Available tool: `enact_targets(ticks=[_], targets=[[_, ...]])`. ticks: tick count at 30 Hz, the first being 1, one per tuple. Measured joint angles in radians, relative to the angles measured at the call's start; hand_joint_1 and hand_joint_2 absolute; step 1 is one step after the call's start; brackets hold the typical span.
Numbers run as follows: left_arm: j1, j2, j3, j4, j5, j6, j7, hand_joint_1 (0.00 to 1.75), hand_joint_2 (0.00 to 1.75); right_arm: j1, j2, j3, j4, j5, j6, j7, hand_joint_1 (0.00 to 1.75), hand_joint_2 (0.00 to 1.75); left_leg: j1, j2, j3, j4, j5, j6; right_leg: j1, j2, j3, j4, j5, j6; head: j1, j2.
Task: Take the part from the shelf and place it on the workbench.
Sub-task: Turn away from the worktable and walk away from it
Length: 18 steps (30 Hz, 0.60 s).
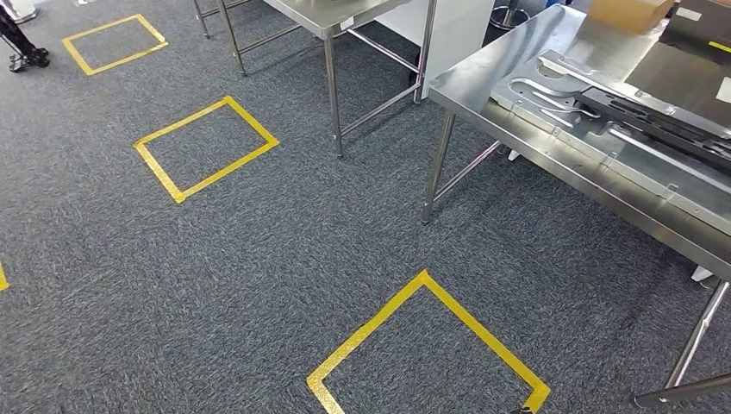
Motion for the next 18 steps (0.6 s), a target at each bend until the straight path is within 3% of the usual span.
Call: enact_targets(ticks=[2,3,5,7,8,10,12,14,16,18], targets=[[0.003,0.000,0.002,0.000,0.000,0.003,0.001,0.00,0.00,-0.003,0.000,0.007,0.006,0.006,0.008,0.021,0.00,0.00,0.001,0.024,-0.011,0.018,-0.013,-0.010,-0.001,-0.023,0.001,-0.006,0.006,-0.015,0.000,0.000],[0.003,0.000,0.002,0.000,0.000,0.005,0.001,0.00,0.00,-0.003,0.001,0.009,0.009,0.009,0.011,0.027,0.00,0.00,0.000,0.048,-0.026,0.051,-0.035,-0.014,-0.001,-0.035,0.000,-0.009,0.008,-0.023,-0.001,0.000],[-0.001,0.000,0.002,0.000,0.000,0.007,0.002,0.00,0.00,-0.001,0.001,0.011,0.014,0.011,0.017,0.039,0.00,0.00,0.002,0.094,-0.080,0.174,-0.105,-0.019,0.003,-0.062,-0.002,-0.010,0.008,-0.033,-0.001,0.000],[-0.001,0.000,0.002,0.000,0.000,0.008,0.003,0.00,0.00,0.001,0.001,0.012,0.020,0.012,0.025,0.053,0.00,0.00,0.005,0.105,-0.125,0.284,-0.149,-0.024,0.008,-0.091,-0.004,-0.010,0.008,-0.035,-0.001,0.000],[0.001,0.000,0.002,0.000,0.000,0.008,0.005,0.00,0.00,0.001,0.001,0.012,0.022,0.012,0.029,0.060,0.00,0.00,0.006,0.108,-0.123,0.290,-0.144,-0.025,0.009,-0.104,-0.004,-0.009,0.008,-0.035,-0.001,0.000],[0.005,0.001,0.002,0.000,0.000,0.008,0.007,0.00,0.00,0.000,0.002,0.012,0.024,0.012,0.038,0.068,0.00,0.00,0.007,0.122,-0.061,0.186,-0.089,-0.022,0.010,-0.128,-0.002,-0.009,0.007,-0.034,-0.001,0.000],[0.004,0.002,0.002,0.000,-0.001,0.009,0.009,0.00,0.00,-0.001,0.004,0.013,0.025,0.012,0.046,0.071,0.00,0.00,0.002,0.167,0.015,0.046,-0.045,-0.013,0.013,-0.148,0.003,-0.008,0.005,-0.028,-0.001,0.000],[0.002,0.003,0.002,0.000,-0.001,0.012,0.013,0.00,0.00,-0.003,0.006,0.013,0.026,0.012,0.056,0.069,0.00,0.00,-0.006,0.187,0.039,-0.008,-0.035,-0.005,0.016,-0.167,0.007,-0.008,0.003,-0.017,-0.001,0.000],[0.002,0.003,0.002,0.000,-0.001,0.020,0.020,0.00,0.00,-0.007,0.008,0.015,0.027,0.013,0.070,0.060,0.00,0.00,-0.005,0.164,0.038,-0.014,-0.026,0.003,0.014,-0.180,0.011,-0.009,0.001,-0.005,-0.001,0.000],[0.001,-0.001,0.003,0.000,-0.001,0.031,0.026,0.00,0.00,-0.008,0.011,0.018,0.027,0.014,0.086,0.047,0.00,0.00,0.000,0.144,0.041,-0.026,-0.013,0.015,0.010,-0.145,0.001,0.021,-0.025,0.006,-0.001,0.000]])
